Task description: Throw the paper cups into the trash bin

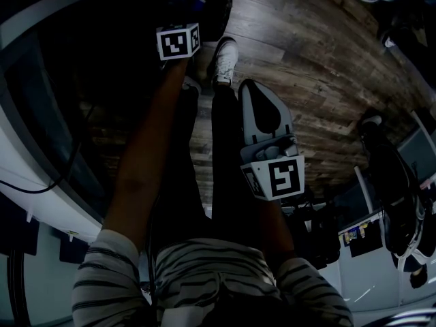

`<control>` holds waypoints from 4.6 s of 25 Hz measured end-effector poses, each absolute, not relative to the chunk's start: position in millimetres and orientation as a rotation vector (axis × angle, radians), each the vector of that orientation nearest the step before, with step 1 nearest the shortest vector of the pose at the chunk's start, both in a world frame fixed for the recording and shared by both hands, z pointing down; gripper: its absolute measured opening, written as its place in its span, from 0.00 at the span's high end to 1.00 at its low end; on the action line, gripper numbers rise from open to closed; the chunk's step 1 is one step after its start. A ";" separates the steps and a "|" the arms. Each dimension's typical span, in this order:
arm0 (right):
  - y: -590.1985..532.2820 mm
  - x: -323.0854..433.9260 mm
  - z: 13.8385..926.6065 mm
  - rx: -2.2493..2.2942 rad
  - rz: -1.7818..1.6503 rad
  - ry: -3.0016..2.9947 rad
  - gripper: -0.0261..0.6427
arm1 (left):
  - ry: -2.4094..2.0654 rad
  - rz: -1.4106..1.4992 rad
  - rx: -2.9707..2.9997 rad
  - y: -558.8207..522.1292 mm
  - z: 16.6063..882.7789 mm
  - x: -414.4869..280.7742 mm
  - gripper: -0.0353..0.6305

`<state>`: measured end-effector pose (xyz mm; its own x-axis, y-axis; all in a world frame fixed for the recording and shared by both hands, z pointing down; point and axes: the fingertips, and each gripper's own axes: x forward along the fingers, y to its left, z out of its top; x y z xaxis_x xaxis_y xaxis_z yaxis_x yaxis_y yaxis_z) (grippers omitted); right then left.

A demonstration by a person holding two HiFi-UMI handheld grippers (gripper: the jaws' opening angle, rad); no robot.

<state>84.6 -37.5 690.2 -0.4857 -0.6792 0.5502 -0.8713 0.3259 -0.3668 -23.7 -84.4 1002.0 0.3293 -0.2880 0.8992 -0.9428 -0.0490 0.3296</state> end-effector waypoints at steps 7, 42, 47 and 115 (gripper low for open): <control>-35.0 87.5 683.1 1.392 0.902 -2.295 0.95 | -1.182 0.772 1.572 -87.8 983.1 -24.8 0.59; -50.4 80.8 563.3 1.445 0.845 -2.366 0.95 | -1.401 0.581 1.668 -104.5 759.7 -43.2 0.91; -53.4 73.2 534.1 1.412 0.811 -2.396 0.95 | -1.432 0.536 1.719 -106.0 707.0 -51.7 0.91; -61.2 17.4 232.8 1.330 0.313 -2.854 0.95 | -1.683 0.047 2.425 -55.5 245.8 -66.4 0.91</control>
<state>17.4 -61.2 232.8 -0.6464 -0.7605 0.0623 -0.7559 0.6271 -0.1880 -66.4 -55.5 245.8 0.3550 -0.9253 0.1333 -0.9313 -0.3376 0.1365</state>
